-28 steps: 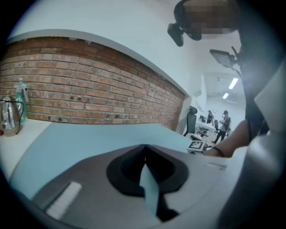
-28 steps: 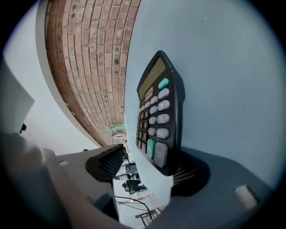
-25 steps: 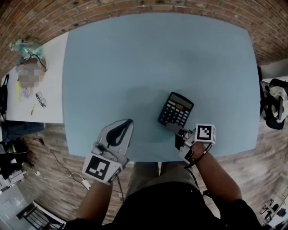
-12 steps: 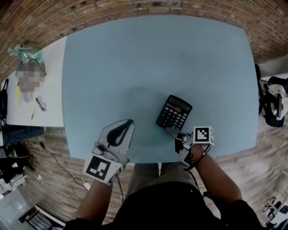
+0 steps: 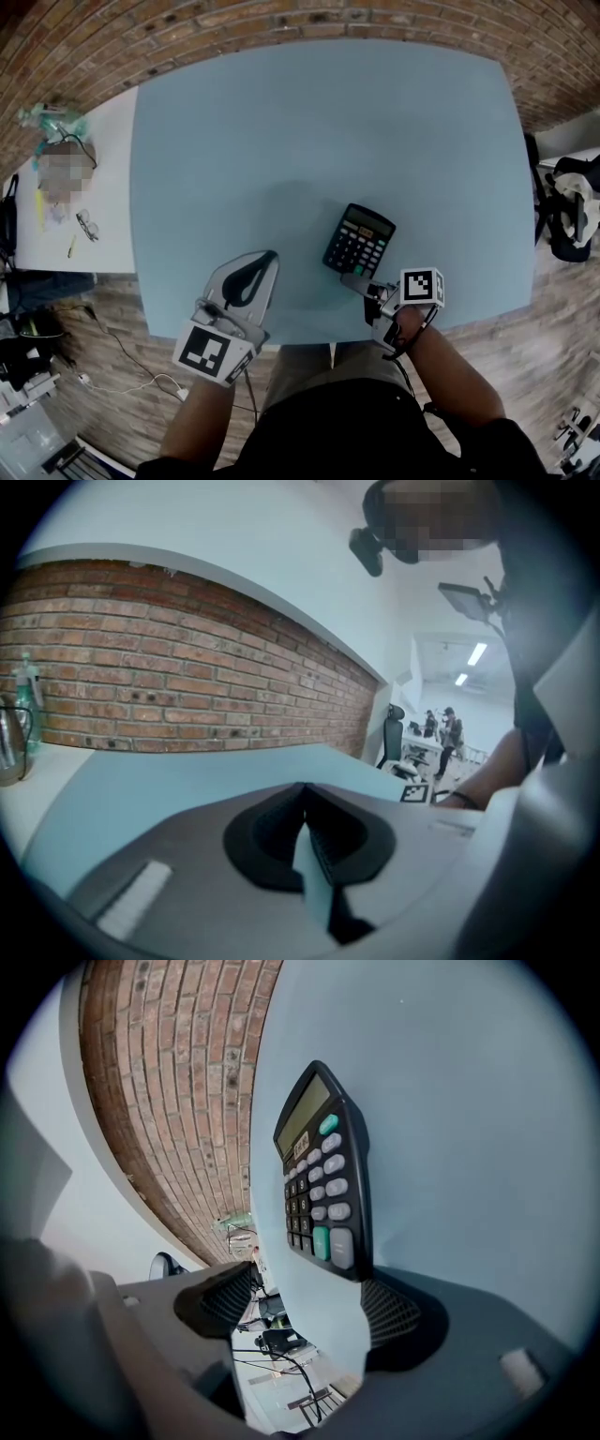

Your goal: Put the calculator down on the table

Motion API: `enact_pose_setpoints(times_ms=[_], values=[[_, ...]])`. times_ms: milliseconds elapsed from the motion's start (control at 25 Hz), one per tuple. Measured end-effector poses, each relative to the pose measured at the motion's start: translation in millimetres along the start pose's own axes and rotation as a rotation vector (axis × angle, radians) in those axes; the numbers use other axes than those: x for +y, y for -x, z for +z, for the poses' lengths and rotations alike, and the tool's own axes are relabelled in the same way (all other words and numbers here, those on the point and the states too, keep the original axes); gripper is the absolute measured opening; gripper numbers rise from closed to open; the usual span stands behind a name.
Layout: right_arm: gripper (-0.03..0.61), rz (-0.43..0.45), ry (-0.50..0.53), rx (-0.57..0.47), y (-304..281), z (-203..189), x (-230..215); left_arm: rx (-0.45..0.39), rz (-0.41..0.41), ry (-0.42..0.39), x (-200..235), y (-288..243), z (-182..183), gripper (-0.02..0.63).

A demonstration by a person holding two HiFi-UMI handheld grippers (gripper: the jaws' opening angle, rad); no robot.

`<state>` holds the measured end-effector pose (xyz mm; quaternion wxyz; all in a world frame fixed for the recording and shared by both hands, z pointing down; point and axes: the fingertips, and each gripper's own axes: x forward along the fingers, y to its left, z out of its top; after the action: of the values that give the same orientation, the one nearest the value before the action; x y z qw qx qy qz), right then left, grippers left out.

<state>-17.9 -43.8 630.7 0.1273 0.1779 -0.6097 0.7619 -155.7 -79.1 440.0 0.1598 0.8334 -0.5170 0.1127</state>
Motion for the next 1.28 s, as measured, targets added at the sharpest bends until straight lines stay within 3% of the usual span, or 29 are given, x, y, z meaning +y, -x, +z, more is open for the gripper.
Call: enact_pose_setpoints(times_ms=[600, 920, 1280], values=[[0.367, 0.026, -0.002, -0.011, 8, -6, 9, -0.025, -0.03, -0.016, -2, -8, 12, 0.003], [0.367, 0.015, 0.044, -0.031, 21, 1, 22, -0.039, -0.039, -0.029, -2, -10, 22, 0.003], [0.365, 0.044, 0.117, -0.126, 40, 22, 40, -0.048, -0.039, -0.049, -5, -16, 32, 0.003]])
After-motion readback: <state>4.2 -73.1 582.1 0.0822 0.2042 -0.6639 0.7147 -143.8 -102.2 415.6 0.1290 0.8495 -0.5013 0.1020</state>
